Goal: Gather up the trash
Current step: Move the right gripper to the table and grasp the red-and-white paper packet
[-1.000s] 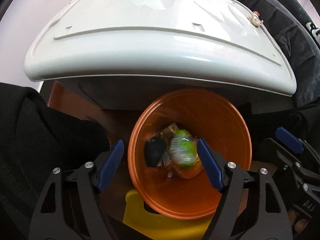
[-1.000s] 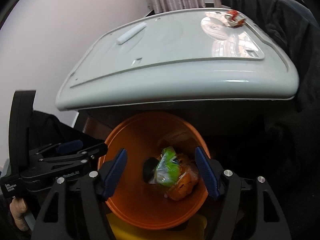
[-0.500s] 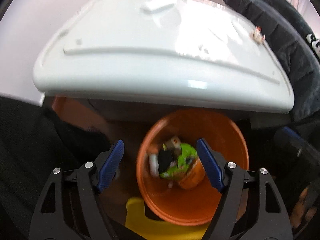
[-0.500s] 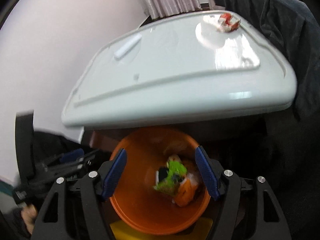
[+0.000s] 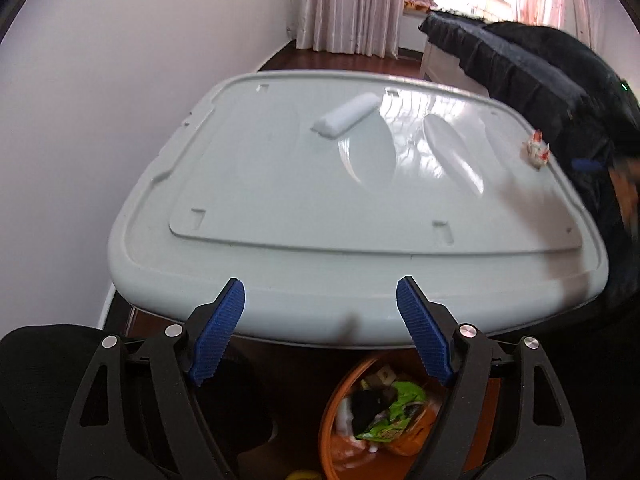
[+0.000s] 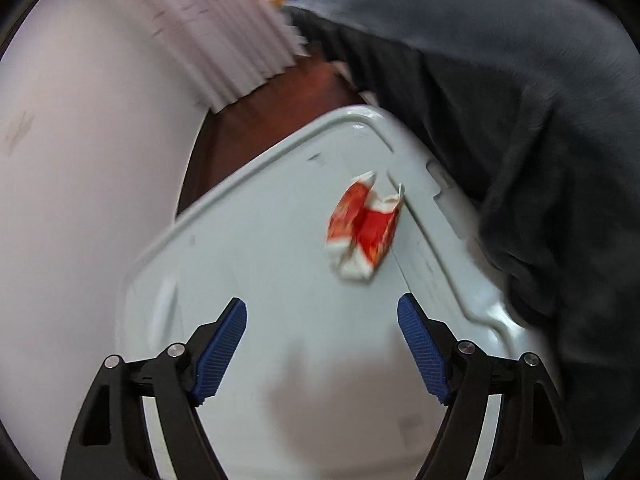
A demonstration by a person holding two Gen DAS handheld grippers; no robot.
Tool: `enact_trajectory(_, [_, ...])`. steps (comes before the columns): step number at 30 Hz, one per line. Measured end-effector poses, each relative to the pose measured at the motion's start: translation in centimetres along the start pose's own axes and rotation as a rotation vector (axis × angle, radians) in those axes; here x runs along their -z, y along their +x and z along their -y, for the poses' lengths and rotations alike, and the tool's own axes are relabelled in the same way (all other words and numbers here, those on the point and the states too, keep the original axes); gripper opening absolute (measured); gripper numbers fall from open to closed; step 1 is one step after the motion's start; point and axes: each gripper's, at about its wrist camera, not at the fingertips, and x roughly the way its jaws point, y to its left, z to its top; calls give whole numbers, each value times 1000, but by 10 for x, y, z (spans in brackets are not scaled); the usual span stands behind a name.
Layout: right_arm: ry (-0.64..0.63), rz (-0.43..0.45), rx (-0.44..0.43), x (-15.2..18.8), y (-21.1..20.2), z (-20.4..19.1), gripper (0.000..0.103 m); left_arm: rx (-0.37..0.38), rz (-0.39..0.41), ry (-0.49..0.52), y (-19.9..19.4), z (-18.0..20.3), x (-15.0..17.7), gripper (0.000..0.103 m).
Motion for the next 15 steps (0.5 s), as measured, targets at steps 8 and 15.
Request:
enact_trajectory(8, [124,-22,92,-32,50,12,78,25,-13,14,5,2,7,77])
enact_trajectory(15, [-27,10,233,-35,76,-10,81,39,-51,-30,14,-7,10,77])
